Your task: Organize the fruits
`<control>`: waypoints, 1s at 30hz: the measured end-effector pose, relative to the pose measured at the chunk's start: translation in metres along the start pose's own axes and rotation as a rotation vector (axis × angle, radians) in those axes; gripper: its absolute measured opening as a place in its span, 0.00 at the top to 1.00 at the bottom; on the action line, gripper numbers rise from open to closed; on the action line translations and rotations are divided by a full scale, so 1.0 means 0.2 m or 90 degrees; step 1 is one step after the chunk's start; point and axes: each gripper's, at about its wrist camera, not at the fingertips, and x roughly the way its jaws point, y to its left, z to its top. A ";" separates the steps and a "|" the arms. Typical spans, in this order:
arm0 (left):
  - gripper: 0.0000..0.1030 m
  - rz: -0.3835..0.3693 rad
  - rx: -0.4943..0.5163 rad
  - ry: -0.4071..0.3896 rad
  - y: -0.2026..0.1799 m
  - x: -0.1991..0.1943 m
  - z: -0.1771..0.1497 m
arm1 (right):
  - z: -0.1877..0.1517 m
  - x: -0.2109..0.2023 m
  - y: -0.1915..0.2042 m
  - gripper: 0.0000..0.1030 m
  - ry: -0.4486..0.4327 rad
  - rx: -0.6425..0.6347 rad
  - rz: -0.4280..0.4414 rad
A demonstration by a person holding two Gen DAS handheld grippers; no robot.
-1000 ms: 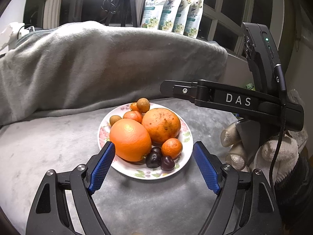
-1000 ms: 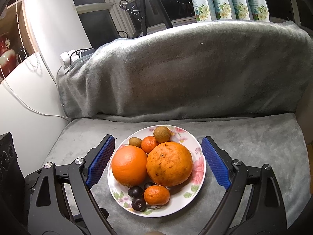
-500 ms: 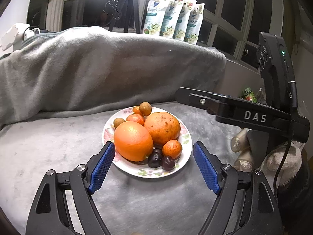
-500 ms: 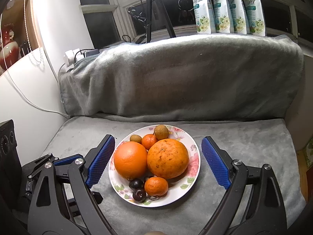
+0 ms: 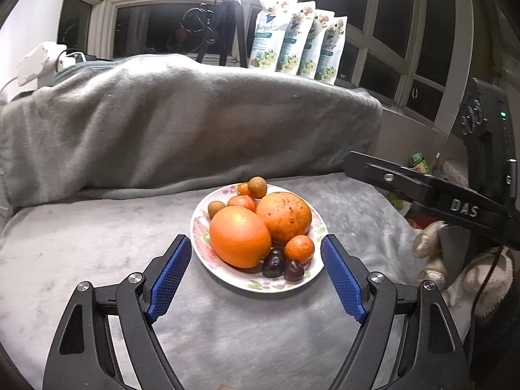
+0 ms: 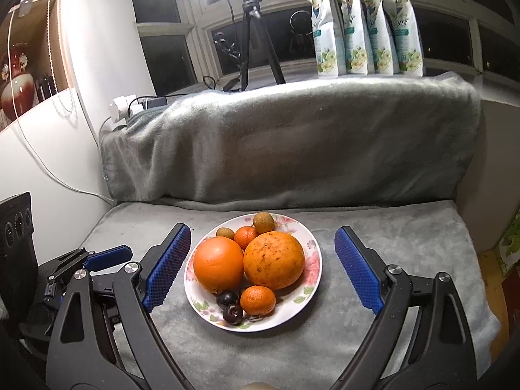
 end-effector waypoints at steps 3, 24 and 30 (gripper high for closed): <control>0.20 0.007 -0.001 -0.005 0.01 -0.02 -0.01 | -0.01 -0.04 0.02 0.10 -0.004 -0.009 -0.014; 0.13 0.077 0.003 -0.025 0.06 -0.13 -0.05 | -0.13 -0.17 0.04 0.00 -0.027 0.002 -0.089; 0.13 0.083 0.001 -0.030 0.07 -0.15 -0.04 | -0.15 -0.17 0.04 0.00 -0.025 0.012 -0.089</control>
